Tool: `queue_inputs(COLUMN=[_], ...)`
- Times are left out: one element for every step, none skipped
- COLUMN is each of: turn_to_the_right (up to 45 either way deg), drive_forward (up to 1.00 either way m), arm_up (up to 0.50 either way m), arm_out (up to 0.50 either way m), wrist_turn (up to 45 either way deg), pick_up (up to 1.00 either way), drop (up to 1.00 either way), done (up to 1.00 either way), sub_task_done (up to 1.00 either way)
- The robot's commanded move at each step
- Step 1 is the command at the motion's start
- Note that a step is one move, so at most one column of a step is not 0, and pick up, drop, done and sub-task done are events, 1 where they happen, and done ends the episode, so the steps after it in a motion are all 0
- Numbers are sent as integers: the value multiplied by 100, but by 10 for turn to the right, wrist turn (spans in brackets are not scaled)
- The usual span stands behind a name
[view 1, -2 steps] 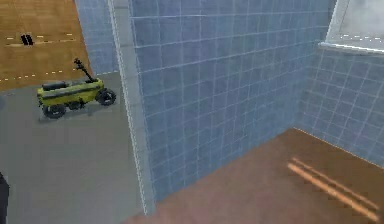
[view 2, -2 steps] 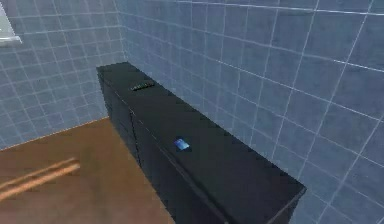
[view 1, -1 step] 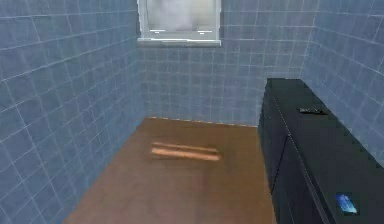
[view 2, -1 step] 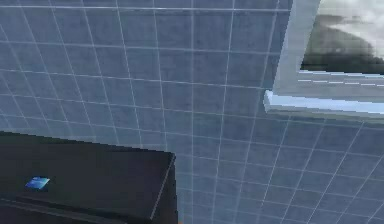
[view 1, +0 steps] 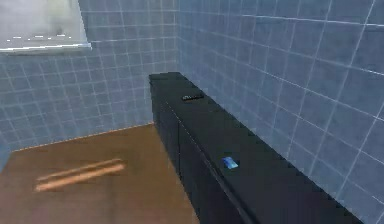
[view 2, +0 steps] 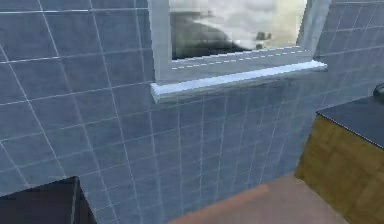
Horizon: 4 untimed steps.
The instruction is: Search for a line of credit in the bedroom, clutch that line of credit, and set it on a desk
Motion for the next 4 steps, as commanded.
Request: queue_inputs(turn_to_the_right=[0, -450, -210, 0], drive_forward=[35, 0, 0, 0], arm_up=[0, 0, 0, 50], arm_out=[0, 0, 0, 0], wrist_turn=[0, 0, 0, 0], pick_up=[0, 0, 0, 0], drop=[0, 0, 0, 0], done=[0, 0, 0, 0], sub_task_done=[0, 0, 0, 0])
